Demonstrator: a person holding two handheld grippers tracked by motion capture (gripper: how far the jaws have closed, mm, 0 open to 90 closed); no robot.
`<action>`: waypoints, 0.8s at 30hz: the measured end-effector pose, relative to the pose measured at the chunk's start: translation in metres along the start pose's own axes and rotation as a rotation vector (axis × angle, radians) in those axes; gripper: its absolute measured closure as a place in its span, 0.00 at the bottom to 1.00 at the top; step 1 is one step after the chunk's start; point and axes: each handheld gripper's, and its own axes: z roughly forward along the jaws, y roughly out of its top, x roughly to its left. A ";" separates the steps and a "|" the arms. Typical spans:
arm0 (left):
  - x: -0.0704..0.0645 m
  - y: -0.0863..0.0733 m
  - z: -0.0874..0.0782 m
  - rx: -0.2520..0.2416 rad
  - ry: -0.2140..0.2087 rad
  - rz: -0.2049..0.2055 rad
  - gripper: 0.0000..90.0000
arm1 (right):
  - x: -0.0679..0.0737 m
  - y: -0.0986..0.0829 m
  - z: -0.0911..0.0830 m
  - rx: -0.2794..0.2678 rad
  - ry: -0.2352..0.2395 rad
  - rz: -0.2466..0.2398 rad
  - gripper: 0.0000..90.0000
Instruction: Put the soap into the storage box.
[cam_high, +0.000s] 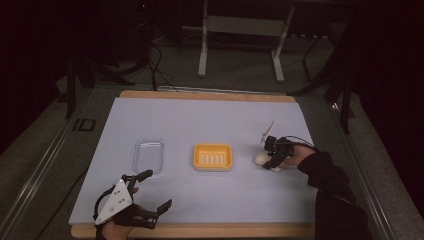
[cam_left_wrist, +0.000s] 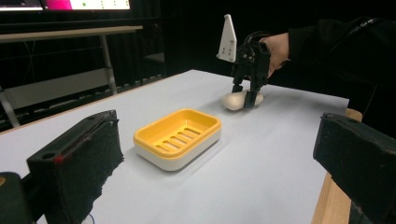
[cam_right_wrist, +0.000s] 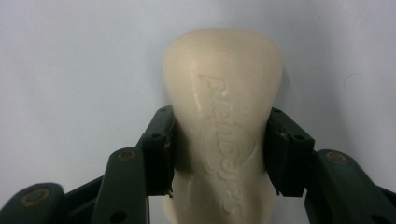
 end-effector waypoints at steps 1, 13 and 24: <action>0.000 0.000 0.000 -0.001 0.000 -0.001 0.01 | 0.000 0.000 -0.001 0.003 0.000 -0.004 0.56; 0.000 0.000 0.000 -0.002 0.002 -0.003 0.01 | 0.006 0.009 -0.023 -0.009 0.018 -0.069 0.56; 0.000 0.000 0.000 -0.002 0.002 -0.002 0.01 | 0.019 0.028 -0.044 -0.032 0.025 -0.138 0.56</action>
